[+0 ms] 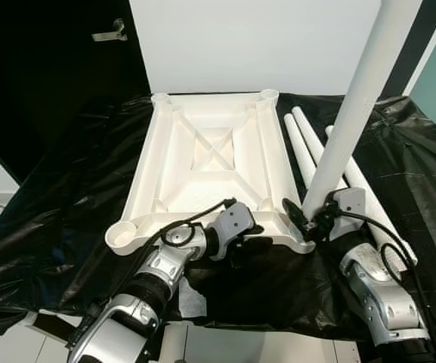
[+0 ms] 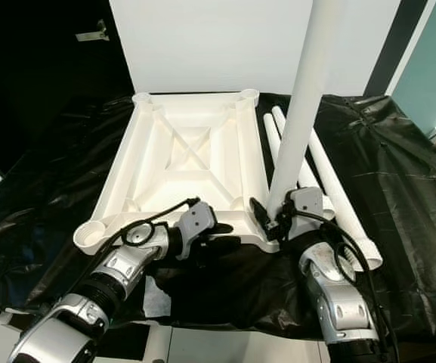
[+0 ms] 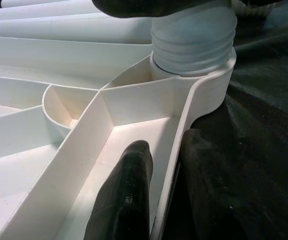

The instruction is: Building children table

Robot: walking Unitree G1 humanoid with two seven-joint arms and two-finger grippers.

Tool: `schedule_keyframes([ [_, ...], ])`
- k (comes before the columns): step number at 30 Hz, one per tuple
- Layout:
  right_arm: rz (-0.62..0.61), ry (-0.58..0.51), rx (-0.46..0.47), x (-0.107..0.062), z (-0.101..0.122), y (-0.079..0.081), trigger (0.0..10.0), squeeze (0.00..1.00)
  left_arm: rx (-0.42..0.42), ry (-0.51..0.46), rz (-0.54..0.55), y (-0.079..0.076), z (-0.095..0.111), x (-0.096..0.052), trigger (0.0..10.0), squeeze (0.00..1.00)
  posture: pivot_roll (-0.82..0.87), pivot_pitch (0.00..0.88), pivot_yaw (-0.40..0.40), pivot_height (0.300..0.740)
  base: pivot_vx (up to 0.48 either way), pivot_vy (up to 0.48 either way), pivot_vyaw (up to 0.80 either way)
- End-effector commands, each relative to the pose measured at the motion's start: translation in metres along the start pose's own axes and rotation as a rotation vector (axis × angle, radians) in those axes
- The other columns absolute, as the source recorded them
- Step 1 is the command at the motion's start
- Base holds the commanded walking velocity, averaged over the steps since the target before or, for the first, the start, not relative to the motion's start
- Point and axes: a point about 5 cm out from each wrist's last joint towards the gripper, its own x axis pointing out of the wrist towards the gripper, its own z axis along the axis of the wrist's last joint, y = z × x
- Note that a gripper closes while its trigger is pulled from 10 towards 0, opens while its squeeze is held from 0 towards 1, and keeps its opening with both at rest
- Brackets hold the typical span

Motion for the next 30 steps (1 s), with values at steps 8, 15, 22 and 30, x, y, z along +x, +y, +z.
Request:
schedule_keyframes([
  [8, -0.319, 0.005, 0.130, -0.010, -0.015, -0.004, 0.0, 0.00, -0.098, 0.145, -0.097, -0.024, -0.038, -0.001, 10.0, 0.00, -0.05, 0.000, 0.013, 0.740, 0.000, 0.000, 0.00],
  [15, -0.562, 0.044, -0.032, -0.002, -0.023, 0.003, 0.0, 0.00, -0.091, 0.157, -0.100, -0.021, -0.039, -0.005, 10.0, 0.00, -0.03, 0.000, 0.022, 0.740, 0.000, 0.000, 0.00],
  [22, -0.489, 0.064, -0.018, 0.010, -0.026, 0.011, 10.0, 0.00, -0.101, 0.158, -0.103, -0.023, -0.041, -0.006, 10.0, 0.00, -0.03, 0.000, 0.022, 0.740, 0.000, 0.000, 0.00],
  [30, -0.211, 0.050, -0.064, 0.010, -0.021, 0.014, 10.0, 1.00, -0.099, 0.148, -0.097, -0.020, -0.035, -0.002, 10.0, 0.00, -0.05, 0.000, 0.016, 0.740, 0.000, 0.000, 0.00],
])
